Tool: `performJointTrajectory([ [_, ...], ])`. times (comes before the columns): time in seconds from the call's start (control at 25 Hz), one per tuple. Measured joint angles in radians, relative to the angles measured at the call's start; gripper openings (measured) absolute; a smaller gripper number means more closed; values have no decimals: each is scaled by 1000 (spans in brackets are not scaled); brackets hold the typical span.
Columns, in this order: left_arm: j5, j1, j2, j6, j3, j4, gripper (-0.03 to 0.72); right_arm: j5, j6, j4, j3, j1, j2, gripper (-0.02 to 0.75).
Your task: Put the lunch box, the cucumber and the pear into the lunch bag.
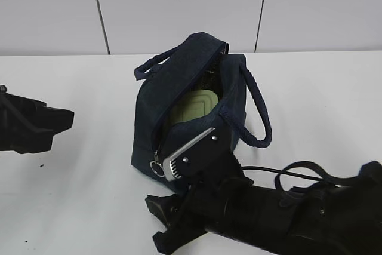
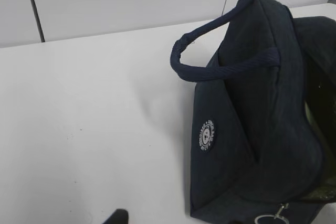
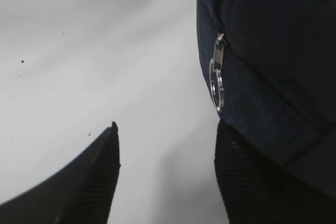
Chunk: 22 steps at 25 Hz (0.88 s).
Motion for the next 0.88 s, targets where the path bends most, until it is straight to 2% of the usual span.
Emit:
performJointTrajectory([
  [0.2, 0, 0, 0, 0, 0, -12, 351, 0, 0, 66, -55, 0, 73, 450],
  [0.44, 0, 0, 0, 0, 0, -21, 351, 0, 1, 80, -104, 0, 118, 442],
  [0.68, 0, 0, 0, 0, 0, -25, 351, 0, 3, 84, -148, 0, 153, 398],
  [0.88, 0, 0, 0, 0, 0, -27, 351, 0, 3, 123, -152, 0, 166, 309],
])
